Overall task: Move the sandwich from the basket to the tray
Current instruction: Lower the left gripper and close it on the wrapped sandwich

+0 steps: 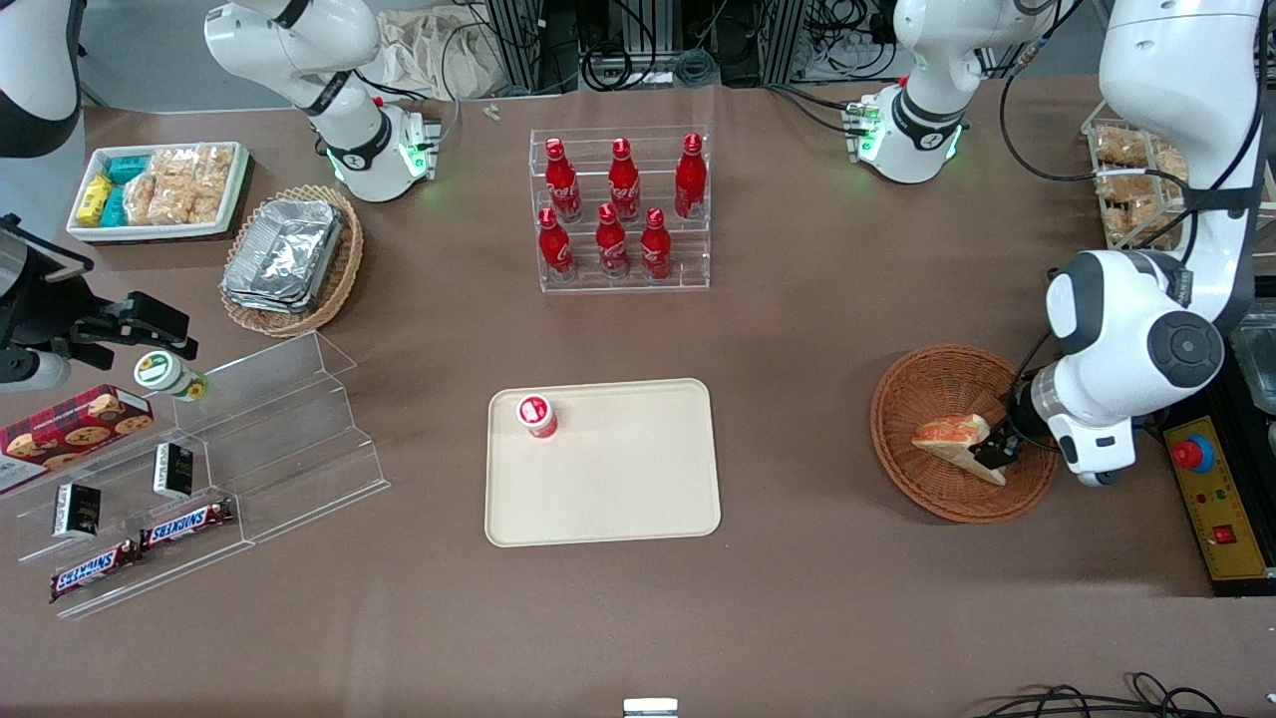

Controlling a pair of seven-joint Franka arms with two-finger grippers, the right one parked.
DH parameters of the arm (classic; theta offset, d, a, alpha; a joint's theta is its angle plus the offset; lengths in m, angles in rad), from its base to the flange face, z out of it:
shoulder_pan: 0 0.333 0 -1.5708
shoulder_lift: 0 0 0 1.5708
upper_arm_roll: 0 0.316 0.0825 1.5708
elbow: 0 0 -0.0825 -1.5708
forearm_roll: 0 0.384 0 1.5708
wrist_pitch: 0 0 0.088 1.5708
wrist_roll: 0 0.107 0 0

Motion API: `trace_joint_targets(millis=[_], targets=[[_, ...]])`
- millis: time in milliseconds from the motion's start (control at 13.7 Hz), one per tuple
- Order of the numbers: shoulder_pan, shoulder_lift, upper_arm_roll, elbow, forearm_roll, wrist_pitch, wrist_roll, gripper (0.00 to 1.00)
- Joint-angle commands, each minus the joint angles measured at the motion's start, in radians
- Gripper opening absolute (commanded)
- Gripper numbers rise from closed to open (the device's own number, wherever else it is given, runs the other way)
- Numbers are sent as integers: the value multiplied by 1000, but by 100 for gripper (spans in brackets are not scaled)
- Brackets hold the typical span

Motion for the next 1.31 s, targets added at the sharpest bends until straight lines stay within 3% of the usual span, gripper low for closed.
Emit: trace_joint_targets(millis=[0,1095,1168,1241], targets=[[7,-8,-5,-23,6,26,-22,100],[9,67,-5,-72,6,150,-111,100],[9,76,-5,-71,6,160,-115,97],[6,81,-5,-72,8,171,-118,80]])
